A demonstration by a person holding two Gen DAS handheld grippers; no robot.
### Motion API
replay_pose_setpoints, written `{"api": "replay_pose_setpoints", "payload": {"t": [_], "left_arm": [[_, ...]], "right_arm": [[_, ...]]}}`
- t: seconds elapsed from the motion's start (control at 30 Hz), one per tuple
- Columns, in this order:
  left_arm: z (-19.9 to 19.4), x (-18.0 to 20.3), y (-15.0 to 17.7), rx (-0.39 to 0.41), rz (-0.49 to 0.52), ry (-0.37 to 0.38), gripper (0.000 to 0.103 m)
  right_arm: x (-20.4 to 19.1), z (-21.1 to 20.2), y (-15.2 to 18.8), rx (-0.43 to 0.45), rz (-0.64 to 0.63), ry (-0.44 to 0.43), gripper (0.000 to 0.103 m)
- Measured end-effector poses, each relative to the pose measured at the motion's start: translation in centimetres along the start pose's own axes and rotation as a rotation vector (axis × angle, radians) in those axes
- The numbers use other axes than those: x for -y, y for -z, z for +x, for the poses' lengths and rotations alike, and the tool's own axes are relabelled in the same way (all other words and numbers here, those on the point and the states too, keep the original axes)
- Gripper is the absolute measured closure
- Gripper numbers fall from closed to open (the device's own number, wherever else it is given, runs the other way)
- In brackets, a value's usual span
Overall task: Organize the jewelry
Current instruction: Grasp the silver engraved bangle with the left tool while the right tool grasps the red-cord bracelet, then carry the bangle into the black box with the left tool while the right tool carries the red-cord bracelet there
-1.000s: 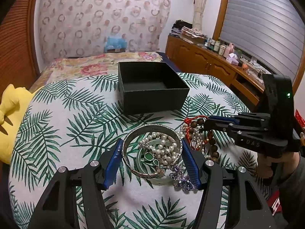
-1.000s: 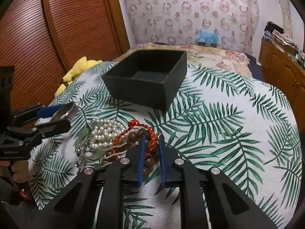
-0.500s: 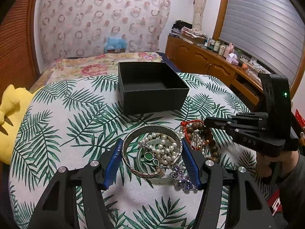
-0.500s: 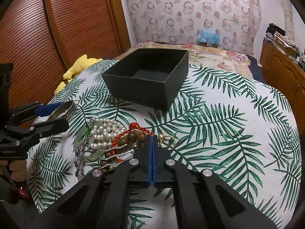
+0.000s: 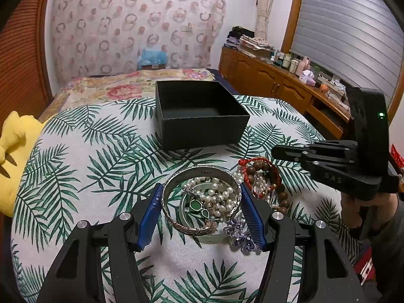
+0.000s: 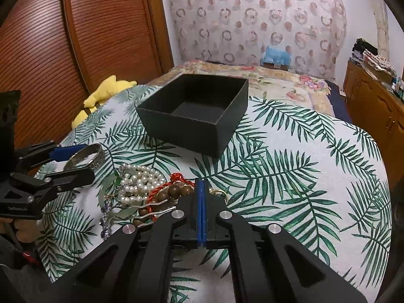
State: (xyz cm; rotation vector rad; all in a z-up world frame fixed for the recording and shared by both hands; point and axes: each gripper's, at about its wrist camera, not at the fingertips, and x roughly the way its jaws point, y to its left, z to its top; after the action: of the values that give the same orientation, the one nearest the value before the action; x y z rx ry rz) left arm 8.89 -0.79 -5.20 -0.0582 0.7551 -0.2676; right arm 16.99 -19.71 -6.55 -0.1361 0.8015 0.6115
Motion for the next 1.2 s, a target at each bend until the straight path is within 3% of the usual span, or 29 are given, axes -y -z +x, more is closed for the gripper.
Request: {"api": "replay_pose_setpoints", "payload": {"t": [0.03,0.1,0.3,0.33,0.4,1.2], "left_arm": [[0.0,0.0,0.0,-0.001,0.001,0.000,0.045],[0.0,0.0,0.0,-0.002,0.000,0.001,0.045],[0.1,0.0,0.3,-0.003,-0.003,-0.002,0.045],[0.1,0.0,0.3,-0.003,-0.004,-0.001,0.045],[0.2,0.1,0.4,-0.004,-0.003,-0.001,0.045],[0.0,-0.4,-1.9,0.027,0.008,-0.006,0.045]], "right_arm": [[0.0,0.2,0.0,-0.004,0.002,-0.005,0.098],[0.1,0.7,-0.1,-0.010,0.009,-0.005,0.080],[0.3,1.5,0.0,-0.037,0.004,-0.017,0.078],[0.3,1.6,0.0,-0.041,0.002,-0.020,0.079],[0.2,1.5,0.0,-0.039,-0.002,-0.018,0.100],[-1.5,-5.9,-4.3,0.135,-0.082,-0.005,0.100]]}}
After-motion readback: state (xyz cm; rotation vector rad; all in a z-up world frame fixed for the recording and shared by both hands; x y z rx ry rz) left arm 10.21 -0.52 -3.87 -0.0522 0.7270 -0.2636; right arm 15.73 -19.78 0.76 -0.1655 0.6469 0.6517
